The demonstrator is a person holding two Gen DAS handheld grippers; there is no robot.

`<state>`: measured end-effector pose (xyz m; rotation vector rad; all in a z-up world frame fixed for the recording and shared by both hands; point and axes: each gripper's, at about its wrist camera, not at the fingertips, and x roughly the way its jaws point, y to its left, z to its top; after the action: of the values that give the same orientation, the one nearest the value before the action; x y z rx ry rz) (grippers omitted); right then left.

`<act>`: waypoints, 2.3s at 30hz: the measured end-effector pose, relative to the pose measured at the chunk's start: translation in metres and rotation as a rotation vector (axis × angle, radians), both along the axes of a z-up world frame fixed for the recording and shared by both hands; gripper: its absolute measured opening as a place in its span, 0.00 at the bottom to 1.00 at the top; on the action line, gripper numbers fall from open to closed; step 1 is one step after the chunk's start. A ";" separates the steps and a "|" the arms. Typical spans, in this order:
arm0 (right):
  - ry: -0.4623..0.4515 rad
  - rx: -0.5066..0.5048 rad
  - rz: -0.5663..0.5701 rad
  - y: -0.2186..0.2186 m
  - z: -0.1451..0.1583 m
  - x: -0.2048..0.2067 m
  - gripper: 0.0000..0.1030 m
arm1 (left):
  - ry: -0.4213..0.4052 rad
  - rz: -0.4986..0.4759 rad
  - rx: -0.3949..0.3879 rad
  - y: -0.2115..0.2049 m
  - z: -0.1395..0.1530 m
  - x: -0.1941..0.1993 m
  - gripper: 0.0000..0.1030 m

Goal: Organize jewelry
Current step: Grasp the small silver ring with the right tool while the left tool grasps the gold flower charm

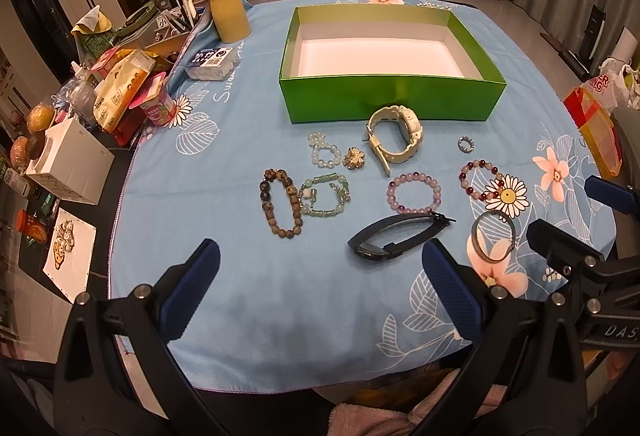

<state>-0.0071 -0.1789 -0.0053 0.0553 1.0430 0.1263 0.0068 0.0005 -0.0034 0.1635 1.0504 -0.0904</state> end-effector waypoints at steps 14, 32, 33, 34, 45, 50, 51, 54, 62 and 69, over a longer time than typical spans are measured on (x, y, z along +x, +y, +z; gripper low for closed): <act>-0.117 0.151 -0.066 -0.035 -0.002 0.003 0.99 | -0.048 0.063 -0.282 0.042 -0.008 0.015 0.98; -0.142 0.164 -0.147 -0.088 -0.048 0.006 0.99 | -0.055 0.148 -0.289 0.091 -0.064 0.035 0.98; -0.150 0.158 -0.138 -0.087 -0.050 0.006 0.98 | -0.057 0.134 -0.294 0.087 -0.065 0.035 0.98; -0.158 0.151 -0.126 -0.084 -0.052 0.007 0.96 | -0.060 0.124 -0.297 0.085 -0.065 0.035 0.98; -0.144 0.102 -0.025 -0.054 -0.084 0.050 0.61 | -0.076 -0.013 -0.287 0.039 -0.072 0.057 0.89; -0.143 0.073 0.012 -0.048 -0.095 0.069 0.49 | -0.083 -0.073 -0.277 0.024 -0.074 0.066 0.73; -0.141 0.066 0.019 -0.046 -0.097 0.073 0.49 | -0.079 -0.086 -0.282 0.021 -0.076 0.069 0.72; -0.129 0.056 0.041 -0.042 -0.102 0.084 0.43 | -0.067 -0.117 -0.305 0.017 -0.080 0.074 0.64; -0.145 -0.039 0.089 -0.025 -0.112 0.100 0.25 | -0.064 -0.162 -0.317 0.011 -0.085 0.085 0.50; -0.153 -0.018 0.055 -0.032 -0.111 0.098 0.20 | -0.065 -0.219 -0.301 -0.004 -0.087 0.095 0.38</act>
<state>0.0910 -0.2113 -0.1166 0.0007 0.8934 0.1688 0.1020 -0.0035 -0.0900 0.0079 0.9394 -0.4363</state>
